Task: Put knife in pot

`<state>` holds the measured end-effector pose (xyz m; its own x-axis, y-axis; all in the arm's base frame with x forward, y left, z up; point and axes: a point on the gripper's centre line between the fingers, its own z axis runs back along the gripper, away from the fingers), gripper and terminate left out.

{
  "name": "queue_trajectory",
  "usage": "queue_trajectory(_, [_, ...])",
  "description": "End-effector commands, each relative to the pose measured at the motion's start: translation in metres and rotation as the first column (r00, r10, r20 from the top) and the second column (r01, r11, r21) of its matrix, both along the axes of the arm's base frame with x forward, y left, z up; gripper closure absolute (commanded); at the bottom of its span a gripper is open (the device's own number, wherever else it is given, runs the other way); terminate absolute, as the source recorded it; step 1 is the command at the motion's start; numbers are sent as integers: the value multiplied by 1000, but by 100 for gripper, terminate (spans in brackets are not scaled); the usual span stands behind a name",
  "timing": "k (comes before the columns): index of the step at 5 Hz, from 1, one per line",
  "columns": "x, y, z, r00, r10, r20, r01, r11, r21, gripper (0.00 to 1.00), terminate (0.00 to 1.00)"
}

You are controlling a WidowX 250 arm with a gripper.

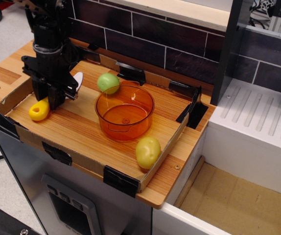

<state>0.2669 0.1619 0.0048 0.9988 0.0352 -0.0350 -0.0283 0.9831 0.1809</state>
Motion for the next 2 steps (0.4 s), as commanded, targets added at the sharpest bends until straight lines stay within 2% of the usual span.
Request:
queue_trajectory(1, [7, 11, 62, 987, 118, 108, -122, 992, 33, 100, 0])
queue_trajectory(2, [10, 4, 88, 951, 257, 170, -256, 966, -28, 100, 0])
